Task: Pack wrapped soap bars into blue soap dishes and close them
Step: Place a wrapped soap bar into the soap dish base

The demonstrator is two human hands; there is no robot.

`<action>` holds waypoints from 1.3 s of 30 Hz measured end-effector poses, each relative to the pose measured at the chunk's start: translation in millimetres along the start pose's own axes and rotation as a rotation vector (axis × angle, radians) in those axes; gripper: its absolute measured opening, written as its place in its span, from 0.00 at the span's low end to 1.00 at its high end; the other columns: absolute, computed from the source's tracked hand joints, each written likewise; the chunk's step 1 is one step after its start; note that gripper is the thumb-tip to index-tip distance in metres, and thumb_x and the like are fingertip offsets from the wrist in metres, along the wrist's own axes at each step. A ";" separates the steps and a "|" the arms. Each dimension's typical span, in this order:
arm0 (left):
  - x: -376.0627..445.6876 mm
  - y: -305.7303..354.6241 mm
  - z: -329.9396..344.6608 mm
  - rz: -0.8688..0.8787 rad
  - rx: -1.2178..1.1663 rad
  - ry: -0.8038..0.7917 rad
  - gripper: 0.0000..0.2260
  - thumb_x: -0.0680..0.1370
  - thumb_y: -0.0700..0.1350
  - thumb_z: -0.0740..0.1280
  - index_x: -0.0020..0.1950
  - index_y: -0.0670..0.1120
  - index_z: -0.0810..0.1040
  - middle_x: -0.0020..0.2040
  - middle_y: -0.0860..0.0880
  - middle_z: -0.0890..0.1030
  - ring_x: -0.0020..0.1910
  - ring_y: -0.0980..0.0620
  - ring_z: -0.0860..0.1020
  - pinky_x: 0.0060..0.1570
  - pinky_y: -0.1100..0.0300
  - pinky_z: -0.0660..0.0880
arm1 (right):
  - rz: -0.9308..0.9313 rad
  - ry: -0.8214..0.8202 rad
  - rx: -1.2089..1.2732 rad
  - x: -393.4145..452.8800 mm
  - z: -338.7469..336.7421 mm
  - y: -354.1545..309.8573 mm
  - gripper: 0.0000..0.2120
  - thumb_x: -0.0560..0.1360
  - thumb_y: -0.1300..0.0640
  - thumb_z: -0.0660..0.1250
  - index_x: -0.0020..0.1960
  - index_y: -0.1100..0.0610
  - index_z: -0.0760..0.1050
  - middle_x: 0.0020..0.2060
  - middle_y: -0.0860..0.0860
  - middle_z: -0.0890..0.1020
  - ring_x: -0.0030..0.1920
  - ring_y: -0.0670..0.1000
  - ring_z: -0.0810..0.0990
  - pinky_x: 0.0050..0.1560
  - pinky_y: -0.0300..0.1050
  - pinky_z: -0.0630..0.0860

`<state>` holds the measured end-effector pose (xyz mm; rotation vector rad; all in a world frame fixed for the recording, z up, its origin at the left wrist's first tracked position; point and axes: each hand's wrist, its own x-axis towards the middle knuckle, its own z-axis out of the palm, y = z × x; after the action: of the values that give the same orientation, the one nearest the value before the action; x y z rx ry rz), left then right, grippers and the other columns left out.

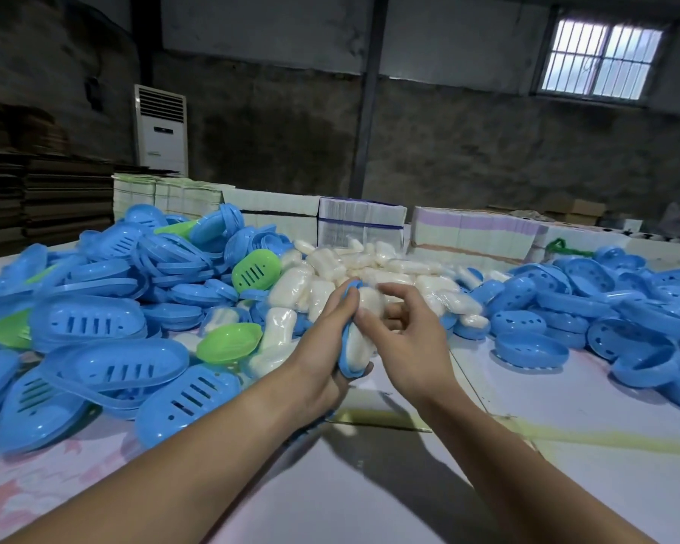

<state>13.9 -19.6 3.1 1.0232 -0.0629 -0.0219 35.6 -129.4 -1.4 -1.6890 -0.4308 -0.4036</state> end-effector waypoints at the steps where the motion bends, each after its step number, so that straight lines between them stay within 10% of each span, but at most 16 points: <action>1: -0.4 -0.2 0.5 -0.014 -0.009 -0.008 0.21 0.84 0.58 0.57 0.74 0.51 0.71 0.65 0.42 0.81 0.66 0.42 0.77 0.68 0.46 0.66 | -0.023 0.002 -0.045 0.0 -0.7 0.5 0.14 0.72 0.49 0.74 0.55 0.42 0.75 0.43 0.47 0.83 0.43 0.43 0.83 0.44 0.39 0.79; 12: 2.5 -0.6 -5.0 -0.164 -0.250 -0.047 0.22 0.81 0.60 0.62 0.54 0.43 0.84 0.49 0.41 0.86 0.43 0.44 0.86 0.45 0.53 0.82 | -0.143 -0.087 -0.386 6.0 -7.8 3.0 0.20 0.74 0.34 0.64 0.62 0.41 0.79 0.53 0.35 0.65 0.59 0.35 0.62 0.63 0.41 0.67; 17: 4.7 1.2 -9.9 -0.196 -0.259 -0.030 0.25 0.76 0.63 0.65 0.52 0.42 0.86 0.52 0.43 0.84 0.48 0.45 0.81 0.46 0.52 0.73 | -0.086 0.054 -0.298 24.6 -29.3 3.6 0.15 0.74 0.38 0.61 0.59 0.38 0.74 0.55 0.43 0.73 0.60 0.49 0.74 0.60 0.54 0.75; 26: 5.5 -0.2 -13.1 -0.187 -0.188 -0.017 0.25 0.76 0.65 0.65 0.58 0.46 0.82 0.45 0.43 0.86 0.36 0.46 0.85 0.41 0.53 0.76 | 0.410 0.099 -1.320 52.8 -127.1 66.3 0.15 0.77 0.53 0.60 0.63 0.52 0.69 0.64 0.55 0.73 0.66 0.60 0.64 0.63 0.57 0.63; 33: 5.9 -1.3 -15.5 -0.182 -0.161 -0.036 0.28 0.78 0.65 0.63 0.64 0.44 0.80 0.47 0.43 0.87 0.36 0.48 0.85 0.42 0.52 0.75 | 0.221 0.120 -1.157 53.0 -120.0 63.2 0.17 0.75 0.57 0.64 0.62 0.47 0.77 0.52 0.54 0.81 0.59 0.58 0.74 0.58 0.52 0.71; 39: 4.4 0.6 -15.3 -0.147 -0.143 -0.029 0.26 0.79 0.65 0.61 0.63 0.45 0.81 0.52 0.44 0.87 0.39 0.48 0.86 0.43 0.51 0.73 | 0.145 0.157 -0.175 48.7 -93.1 5.7 0.12 0.74 0.64 0.67 0.51 0.49 0.81 0.35 0.47 0.79 0.40 0.49 0.77 0.40 0.45 0.74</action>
<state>19.2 -6.5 -4.1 0.8834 -0.0123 -0.1726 78.5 -219.4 32.2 -1.8292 -0.1599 -0.4735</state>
